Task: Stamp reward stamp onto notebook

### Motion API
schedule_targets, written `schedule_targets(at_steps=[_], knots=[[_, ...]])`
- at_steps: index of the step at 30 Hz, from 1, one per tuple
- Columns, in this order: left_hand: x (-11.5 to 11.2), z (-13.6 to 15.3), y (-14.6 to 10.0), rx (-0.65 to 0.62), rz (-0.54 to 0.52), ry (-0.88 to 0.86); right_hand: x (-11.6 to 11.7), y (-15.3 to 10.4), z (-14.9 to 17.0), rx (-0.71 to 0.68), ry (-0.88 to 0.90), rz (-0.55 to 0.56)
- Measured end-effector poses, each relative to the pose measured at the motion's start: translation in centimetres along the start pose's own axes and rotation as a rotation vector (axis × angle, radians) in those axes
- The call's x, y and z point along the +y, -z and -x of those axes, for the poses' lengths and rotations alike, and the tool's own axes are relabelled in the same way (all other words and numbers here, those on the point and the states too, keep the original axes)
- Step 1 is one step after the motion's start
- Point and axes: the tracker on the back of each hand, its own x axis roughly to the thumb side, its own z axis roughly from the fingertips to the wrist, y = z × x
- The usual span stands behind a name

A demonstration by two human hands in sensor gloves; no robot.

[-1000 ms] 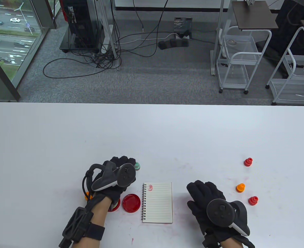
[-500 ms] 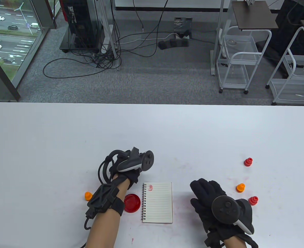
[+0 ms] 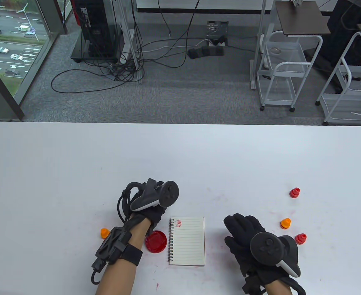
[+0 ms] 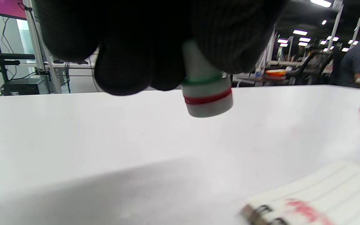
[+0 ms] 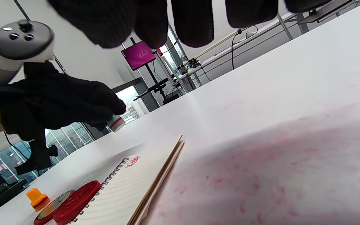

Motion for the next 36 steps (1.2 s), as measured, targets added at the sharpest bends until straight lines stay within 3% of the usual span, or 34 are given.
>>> schedule_targets(at_steps=[6, 12, 15, 19, 21, 23, 25, 36], knots=[[1.4, -1.2, -4.2, -0.020, -0.092, -0.174, 0.0, -0.1, -1.1, -0.052, -0.055, 0.051], [1.9, -2.8, -8.5, -0.107, -0.208, -0.306, 0.3, -0.3, -1.9, -0.119, 0.010, 0.087], [2.2, -2.3, -9.6, -0.099, -0.238, -0.400, 0.6, -0.8, -2.8, -0.154, -0.042, 0.199], [0.7, -1.6, -10.4, -0.093, -0.314, -0.609, 0.9, -0.7, -3.6, -0.176, -0.034, 0.168], [-1.1, -1.6, -10.6, -0.083, -0.417, -0.762, 1.4, -0.6, -3.6, -0.172, -0.003, 0.133], [-1.4, -1.6, -10.5, -0.070, -0.384, -0.804, 1.9, -0.4, -3.7, -0.173, 0.027, 0.100], [-1.5, -1.9, -10.7, -0.070, -0.416, -0.827, 2.2, -0.3, -3.8, -0.187, 0.045, 0.097], [-2.3, -5.7, -10.4, -0.231, -0.297, -0.861, 3.4, -0.1, -4.0, -0.205, 0.346, 0.060]])
